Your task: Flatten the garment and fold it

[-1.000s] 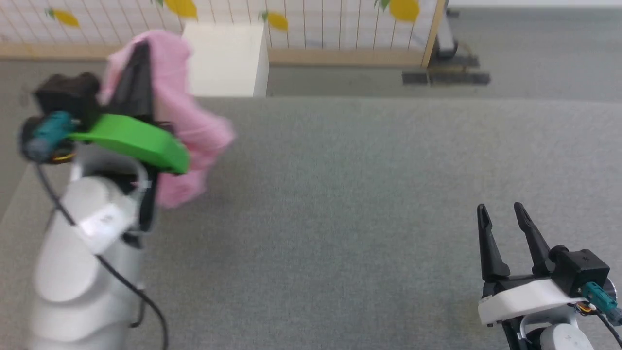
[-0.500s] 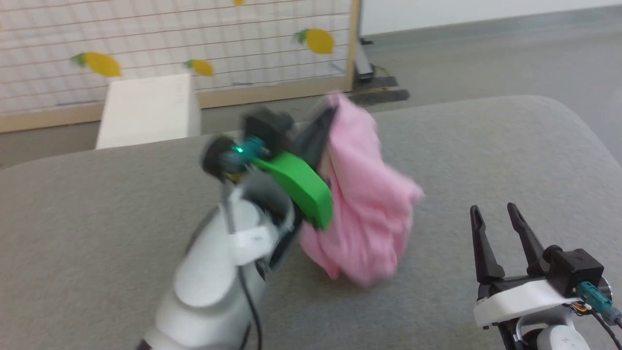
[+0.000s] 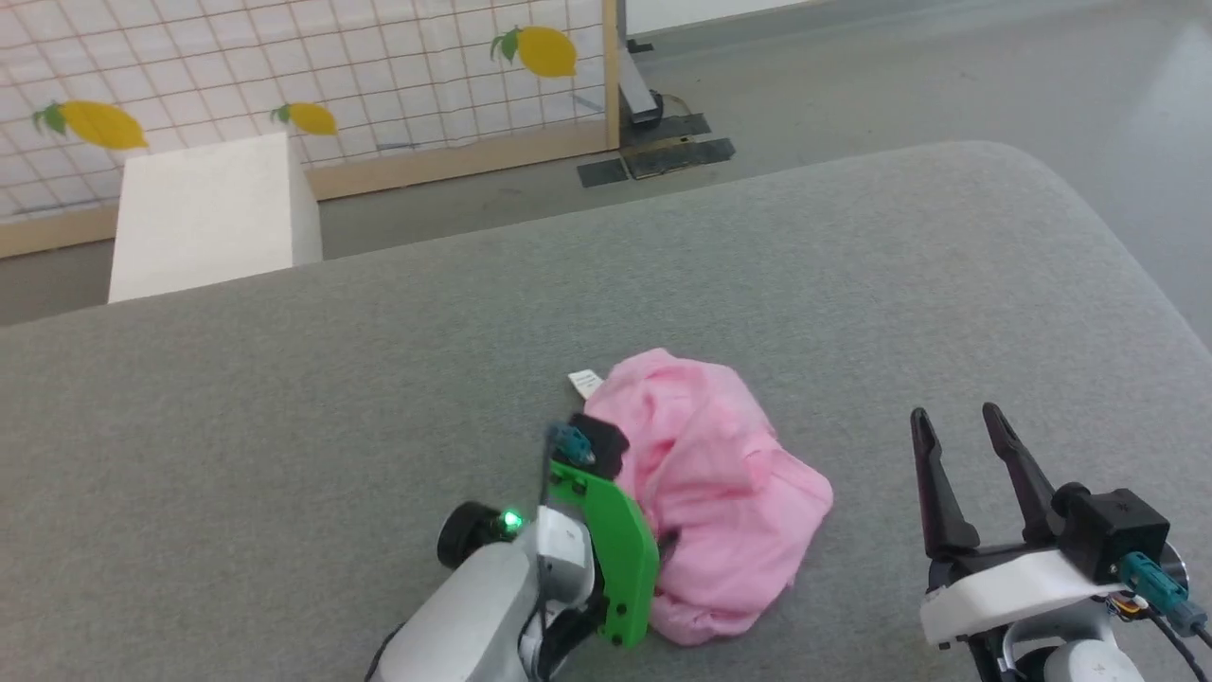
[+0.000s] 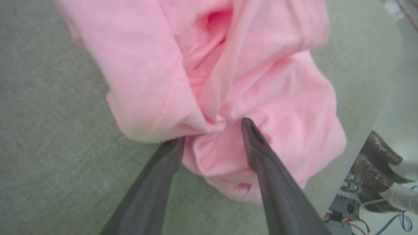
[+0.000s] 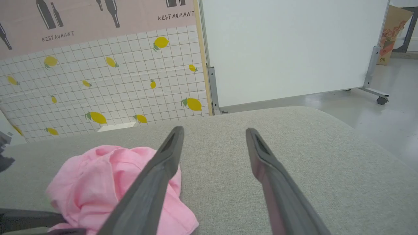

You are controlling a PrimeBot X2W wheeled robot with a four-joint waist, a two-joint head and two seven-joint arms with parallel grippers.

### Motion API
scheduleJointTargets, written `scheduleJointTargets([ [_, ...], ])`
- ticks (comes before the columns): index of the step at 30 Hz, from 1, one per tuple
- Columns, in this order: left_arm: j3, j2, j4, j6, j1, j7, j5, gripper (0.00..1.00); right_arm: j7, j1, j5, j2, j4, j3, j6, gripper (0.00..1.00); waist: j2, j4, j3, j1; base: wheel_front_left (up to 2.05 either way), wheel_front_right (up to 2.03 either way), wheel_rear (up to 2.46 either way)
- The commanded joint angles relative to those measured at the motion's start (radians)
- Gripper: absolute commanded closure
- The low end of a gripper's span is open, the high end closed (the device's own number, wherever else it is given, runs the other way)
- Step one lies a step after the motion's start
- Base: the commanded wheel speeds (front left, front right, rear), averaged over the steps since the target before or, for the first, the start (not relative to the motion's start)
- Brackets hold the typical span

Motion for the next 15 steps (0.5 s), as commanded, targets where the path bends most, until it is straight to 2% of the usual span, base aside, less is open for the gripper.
scheduleJointTargets([
  [1, 0.023, 0.004, -0.030, 0.010, 0.019, -0.060, -0.009, 0.00, 0.002, 0.011, -0.001, 0.000, -0.005, 0.003, -0.002, 0.00, 0.0000, 0.032, -0.007, 0.0001, 0.00, 0.00, 0.00],
  [4, 0.079, 0.011, -0.110, 0.026, 0.033, -0.238, -0.001, 0.00, 0.003, 0.007, 0.000, 0.000, -0.011, 0.009, -0.002, 0.00, 0.0000, 0.066, -0.010, 0.0001, 0.00, 0.00, 0.00],
  [9, 0.185, 0.048, -0.224, 0.103, 0.099, -0.573, 0.057, 0.00, 0.021, -0.016, -0.010, 0.000, -0.015, 0.041, -0.002, 0.00, 0.0000, 0.123, -0.014, 0.0001, 0.00, 0.00, 0.00],
  [11, 0.225, 0.064, -0.255, 0.133, 0.147, -0.661, 0.063, 0.00, 0.045, -0.035, -0.011, 0.000, -0.012, 0.055, -0.002, 0.00, 0.0000, 0.145, -0.010, 0.0001, 0.00, 0.00, 0.00],
  [15, 0.312, 0.098, -0.314, 0.183, 0.245, -0.728, 0.077, 0.00, 0.153, -0.089, -0.010, 0.000, 0.028, 0.079, -0.002, 0.00, 0.0000, 0.189, 0.005, 0.0001, 0.00, 0.00, 0.00],
])
